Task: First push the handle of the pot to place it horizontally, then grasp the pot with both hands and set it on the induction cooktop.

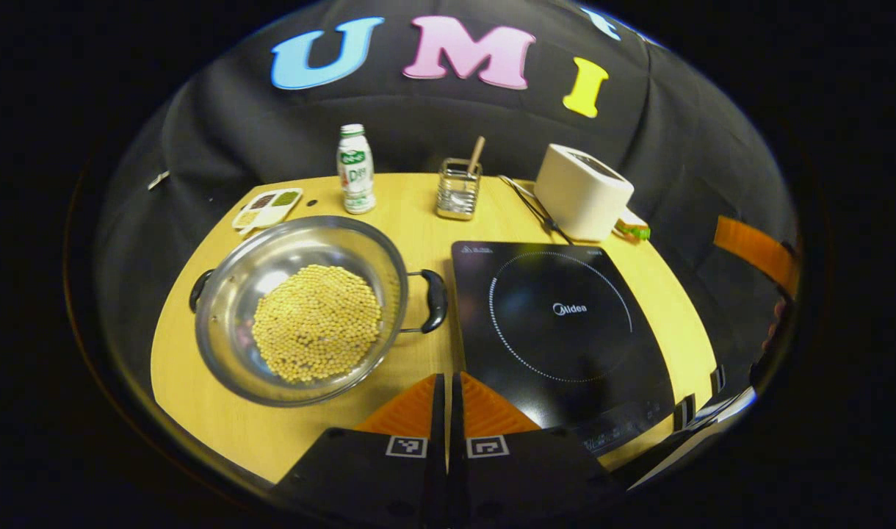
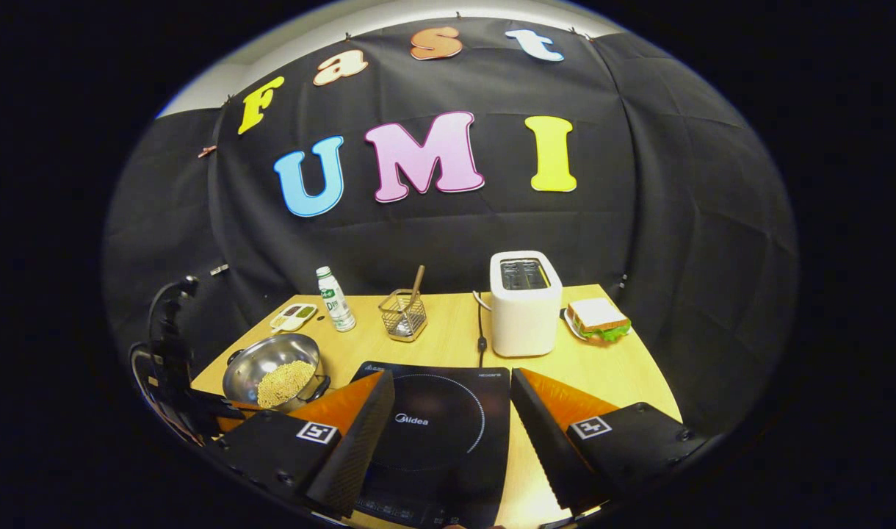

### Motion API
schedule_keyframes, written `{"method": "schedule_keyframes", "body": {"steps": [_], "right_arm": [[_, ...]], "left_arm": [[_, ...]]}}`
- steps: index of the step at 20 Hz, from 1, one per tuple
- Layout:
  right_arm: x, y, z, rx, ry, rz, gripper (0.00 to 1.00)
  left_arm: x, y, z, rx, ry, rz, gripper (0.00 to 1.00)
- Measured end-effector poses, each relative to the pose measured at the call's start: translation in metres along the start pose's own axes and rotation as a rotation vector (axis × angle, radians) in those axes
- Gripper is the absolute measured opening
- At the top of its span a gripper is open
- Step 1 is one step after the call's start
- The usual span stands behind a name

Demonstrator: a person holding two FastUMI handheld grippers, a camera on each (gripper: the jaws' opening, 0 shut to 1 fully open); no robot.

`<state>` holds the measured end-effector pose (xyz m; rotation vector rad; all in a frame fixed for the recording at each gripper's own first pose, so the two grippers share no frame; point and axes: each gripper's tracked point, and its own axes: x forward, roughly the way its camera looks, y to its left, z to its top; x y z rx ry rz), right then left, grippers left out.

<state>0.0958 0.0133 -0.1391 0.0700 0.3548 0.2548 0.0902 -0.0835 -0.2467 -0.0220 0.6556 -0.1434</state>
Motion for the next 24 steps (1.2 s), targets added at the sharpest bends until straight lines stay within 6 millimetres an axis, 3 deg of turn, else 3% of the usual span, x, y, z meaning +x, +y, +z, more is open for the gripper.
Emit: {"method": "schedule_keyframes", "body": {"steps": [7, 10, 14, 18, 20, 23, 24], "right_arm": [[0.005, 0.051, -0.025, 0.011, 0.095, -0.02, 0.99], [0.009, 0.077, -0.025, 0.006, 0.099, -0.032, 0.99], [0.019, 0.108, -0.023, 0.018, 0.108, -0.041, 0.99], [0.035, 0.142, -0.027, 0.02, 0.142, -0.02, 0.99], [0.046, 0.161, -0.034, 0.027, 0.176, 0.002, 0.99], [0.063, 0.181, -0.039, 0.033, 0.19, 0.014, 0.99], [0.068, 0.187, -0.041, 0.038, 0.198, 0.018, 0.99]], "left_arm": [[-0.057, 0.119, 0.001, -0.043, -0.107, 0.149, 0.05], [-0.073, 0.164, 0.009, -0.041, -0.144, 0.172, 0.06], [-0.082, 0.213, 0.029, -0.037, -0.195, 0.19, 0.08], [-0.078, 0.255, 0.049, -0.05, -0.243, 0.195, 0.15], [-0.073, 0.272, 0.059, -0.042, -0.257, 0.194, 0.29], [-0.061, 0.286, 0.071, -0.041, -0.266, 0.172, 0.7], [-0.057, 0.286, 0.074, -0.046, -0.264, 0.154, 0.77]]}}
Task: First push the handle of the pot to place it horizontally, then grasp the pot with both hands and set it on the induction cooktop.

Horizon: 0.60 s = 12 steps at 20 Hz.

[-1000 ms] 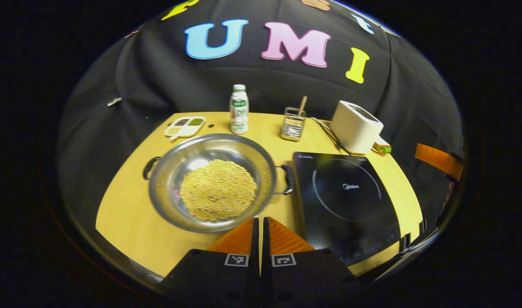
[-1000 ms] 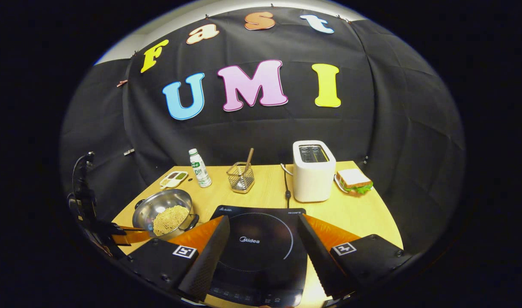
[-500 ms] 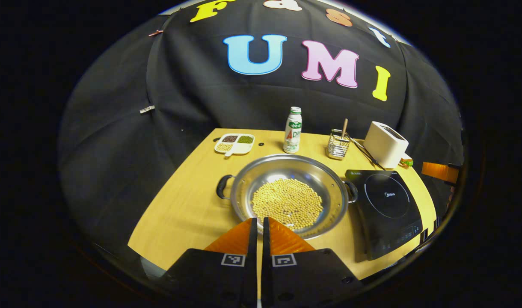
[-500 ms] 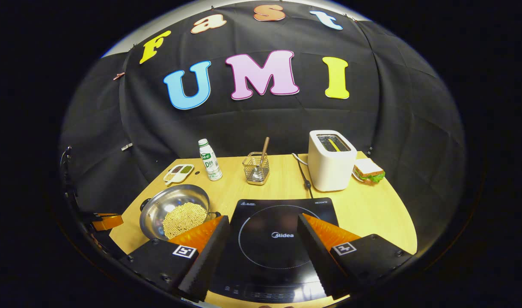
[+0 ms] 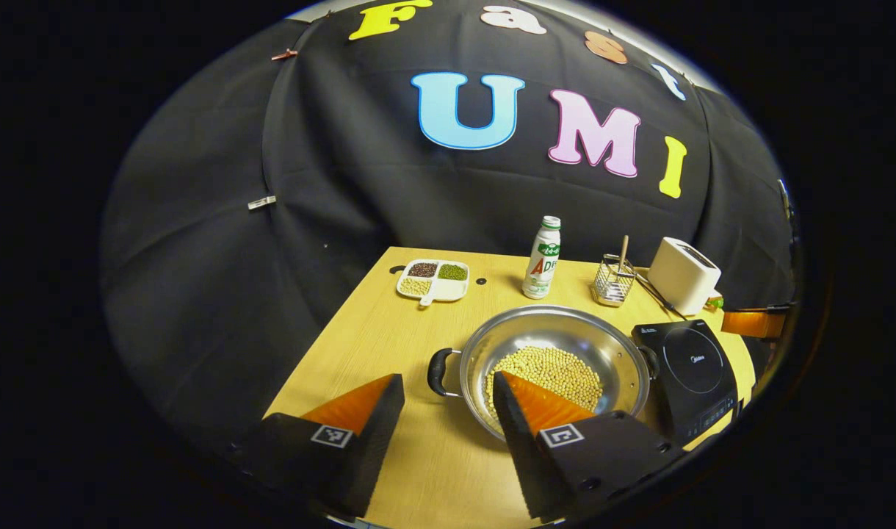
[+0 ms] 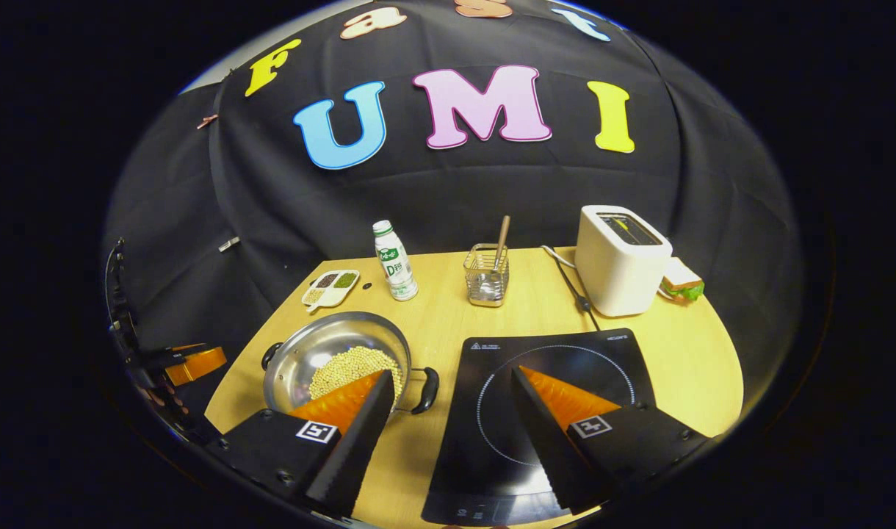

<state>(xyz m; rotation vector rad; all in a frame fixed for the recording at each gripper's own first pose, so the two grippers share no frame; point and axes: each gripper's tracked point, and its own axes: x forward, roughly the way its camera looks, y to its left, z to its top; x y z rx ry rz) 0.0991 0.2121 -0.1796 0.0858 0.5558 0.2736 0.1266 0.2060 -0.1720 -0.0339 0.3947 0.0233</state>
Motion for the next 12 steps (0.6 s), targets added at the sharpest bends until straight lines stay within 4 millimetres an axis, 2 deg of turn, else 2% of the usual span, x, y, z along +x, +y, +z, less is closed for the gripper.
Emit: {"method": "schedule_keyframes", "body": {"steps": [2, 3, 6, 12], "right_arm": [[0.014, 0.009, -0.004, 0.007, 0.014, 0.009, 0.99], [0.022, 0.012, -0.006, 0.009, 0.021, 0.009, 0.99], [0.041, 0.016, -0.014, 0.013, 0.047, 0.004, 0.99], [0.076, 0.031, -0.032, 0.064, 0.122, 0.031, 0.99]], "left_arm": [[0.015, 0.003, 0.0, 0.006, 0.004, -0.016, 0.84], [0.02, 0.002, 0.0, 0.015, 0.007, -0.027, 0.98], [0.033, 0.005, 0.004, 0.029, 0.002, -0.05, 0.96], [0.063, -0.004, 0.001, 0.052, 0.018, -0.118, 0.96]]}}
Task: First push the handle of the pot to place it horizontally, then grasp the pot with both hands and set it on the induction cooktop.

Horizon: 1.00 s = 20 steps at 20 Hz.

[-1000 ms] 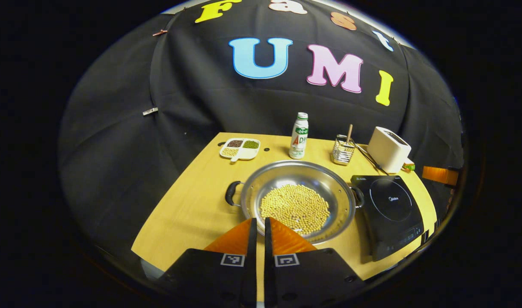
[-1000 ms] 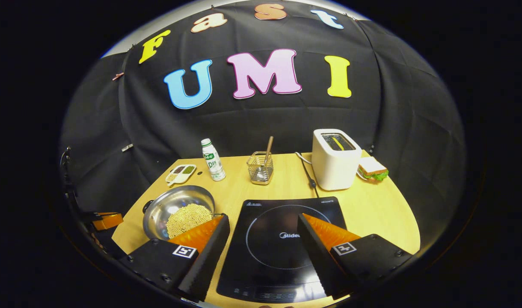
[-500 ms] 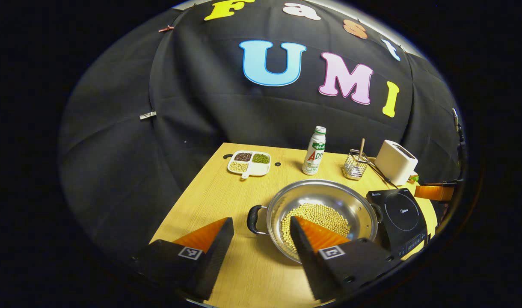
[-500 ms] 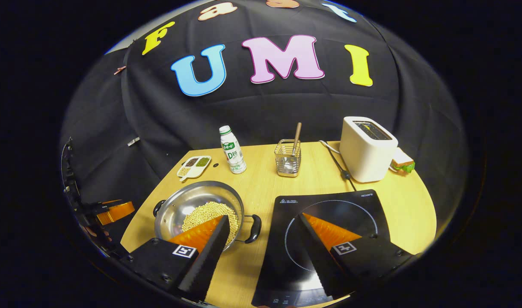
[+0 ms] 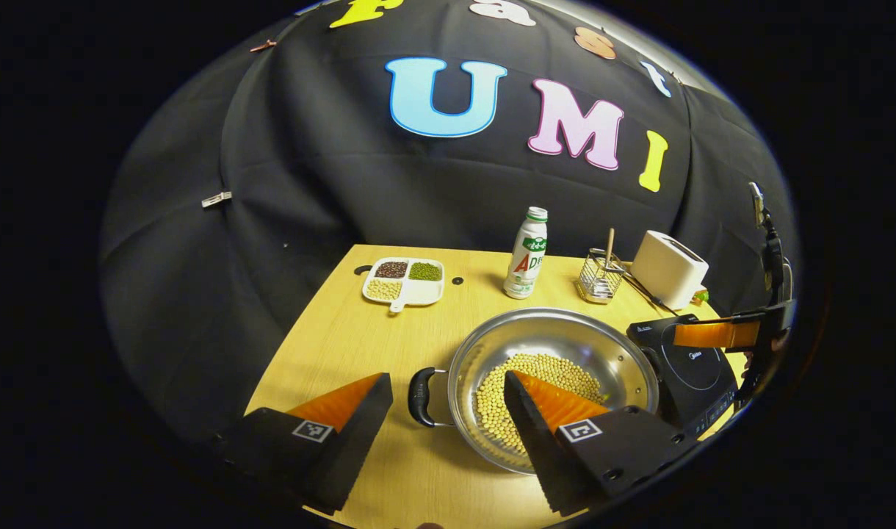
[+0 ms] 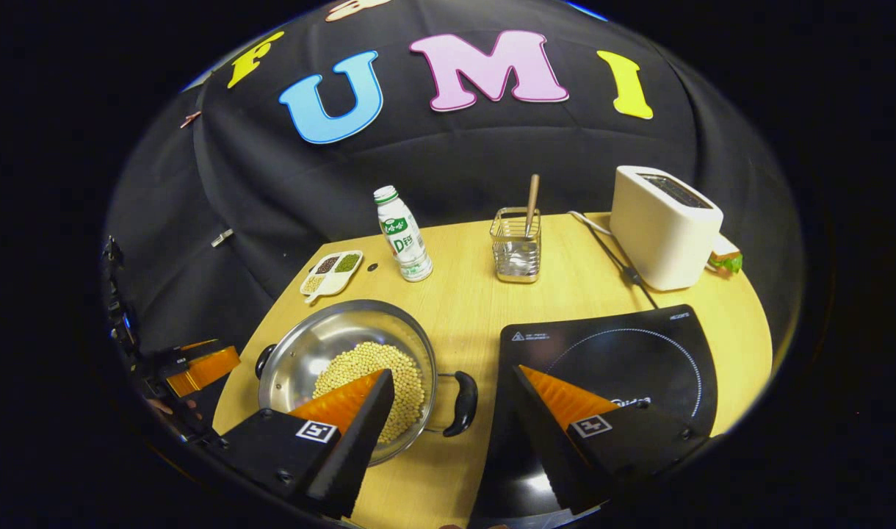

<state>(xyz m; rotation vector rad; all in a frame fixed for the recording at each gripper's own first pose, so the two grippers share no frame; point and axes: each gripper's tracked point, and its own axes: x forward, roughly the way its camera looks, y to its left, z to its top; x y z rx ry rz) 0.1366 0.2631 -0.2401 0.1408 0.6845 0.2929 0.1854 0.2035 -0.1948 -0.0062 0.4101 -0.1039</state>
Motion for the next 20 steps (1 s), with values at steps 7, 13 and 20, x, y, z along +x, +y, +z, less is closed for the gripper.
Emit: {"method": "schedule_keyframes", "body": {"steps": [7, 13, 20], "right_arm": [[0.041, 0.004, -0.025, 0.046, 0.107, -0.011, 0.99], [0.06, 0.005, -0.037, 0.051, 0.144, -0.024, 0.99], [0.074, 0.008, -0.045, 0.018, 0.168, -0.052, 0.99]], "left_arm": [[0.043, 0.002, 0.005, 0.05, -0.002, -0.038, 0.96], [0.072, 0.0, -0.01, 0.051, 0.061, -0.081, 0.96], [0.104, 0.001, -0.047, 0.006, 0.177, -0.121, 0.96]]}}
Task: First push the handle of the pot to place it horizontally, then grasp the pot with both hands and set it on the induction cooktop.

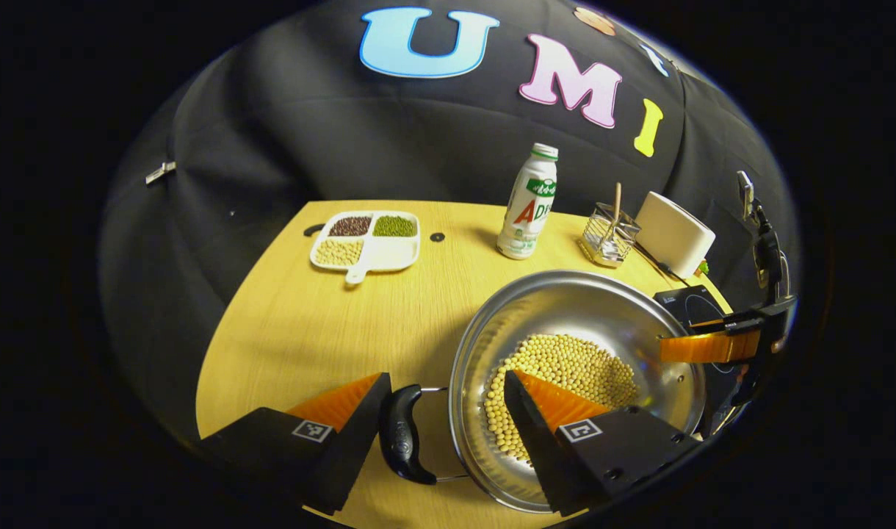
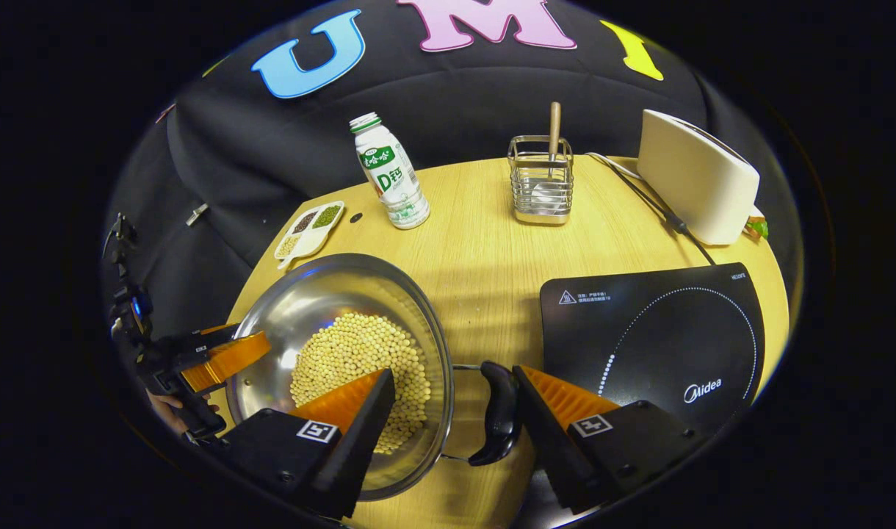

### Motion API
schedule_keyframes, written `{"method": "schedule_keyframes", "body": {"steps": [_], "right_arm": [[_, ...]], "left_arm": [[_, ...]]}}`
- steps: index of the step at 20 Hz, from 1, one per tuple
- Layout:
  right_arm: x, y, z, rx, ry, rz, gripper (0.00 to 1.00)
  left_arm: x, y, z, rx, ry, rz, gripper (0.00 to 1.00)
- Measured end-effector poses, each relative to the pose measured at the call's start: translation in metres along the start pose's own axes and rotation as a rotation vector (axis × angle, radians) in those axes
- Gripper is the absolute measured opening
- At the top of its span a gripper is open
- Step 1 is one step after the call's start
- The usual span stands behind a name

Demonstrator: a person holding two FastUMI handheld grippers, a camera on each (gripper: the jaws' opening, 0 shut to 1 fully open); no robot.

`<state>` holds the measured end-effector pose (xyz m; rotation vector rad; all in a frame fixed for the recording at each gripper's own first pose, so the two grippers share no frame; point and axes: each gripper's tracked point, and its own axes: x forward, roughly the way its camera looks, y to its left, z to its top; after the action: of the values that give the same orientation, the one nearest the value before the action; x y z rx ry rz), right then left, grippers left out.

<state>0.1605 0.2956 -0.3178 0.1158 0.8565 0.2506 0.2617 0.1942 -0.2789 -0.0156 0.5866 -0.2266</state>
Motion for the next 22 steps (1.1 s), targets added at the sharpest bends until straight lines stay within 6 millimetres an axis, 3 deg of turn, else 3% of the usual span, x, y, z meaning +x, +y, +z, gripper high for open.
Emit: {"method": "schedule_keyframes", "body": {"steps": [4, 10, 11, 12, 13, 14, 20, 21, 22], "right_arm": [[0.011, 0.002, 0.0, 0.002, 0.006, -0.016, 0.97], [0.022, 0.001, -0.015, -0.044, 0.064, -0.049, 0.89], [0.024, 0.0, -0.019, -0.061, 0.071, -0.057, 0.77], [0.026, 0.002, -0.021, -0.06, 0.076, -0.053, 0.81], [0.026, 0.004, -0.023, -0.056, 0.083, -0.05, 0.65], [0.028, 0.004, -0.023, -0.055, 0.085, -0.053, 0.69], [0.03, 0.008, -0.03, -0.029, 0.12, -0.02, 0.64], [0.03, 0.009, -0.029, -0.008, 0.115, -0.018, 0.67], [0.029, 0.008, -0.029, -0.018, 0.114, -0.016, 0.61]], "left_arm": [[0.011, 0.003, -0.012, -0.02, 0.04, -0.012, 0.92], [0.011, 0.022, -0.029, -0.032, 0.077, -0.005, 0.74], [0.01, 0.024, -0.035, -0.037, 0.095, -0.012, 0.7], [0.01, 0.024, -0.035, -0.041, 0.095, -0.018, 0.71], [0.008, 0.025, -0.035, -0.04, 0.097, -0.018, 0.72], [0.008, 0.027, -0.035, -0.039, 0.096, -0.018, 0.72], [0.004, 0.028, -0.041, -0.059, 0.117, -0.009, 0.71], [0.003, 0.028, -0.042, -0.063, 0.123, -0.006, 0.71], [0.002, 0.028, -0.042, -0.069, 0.124, -0.003, 0.71]]}}
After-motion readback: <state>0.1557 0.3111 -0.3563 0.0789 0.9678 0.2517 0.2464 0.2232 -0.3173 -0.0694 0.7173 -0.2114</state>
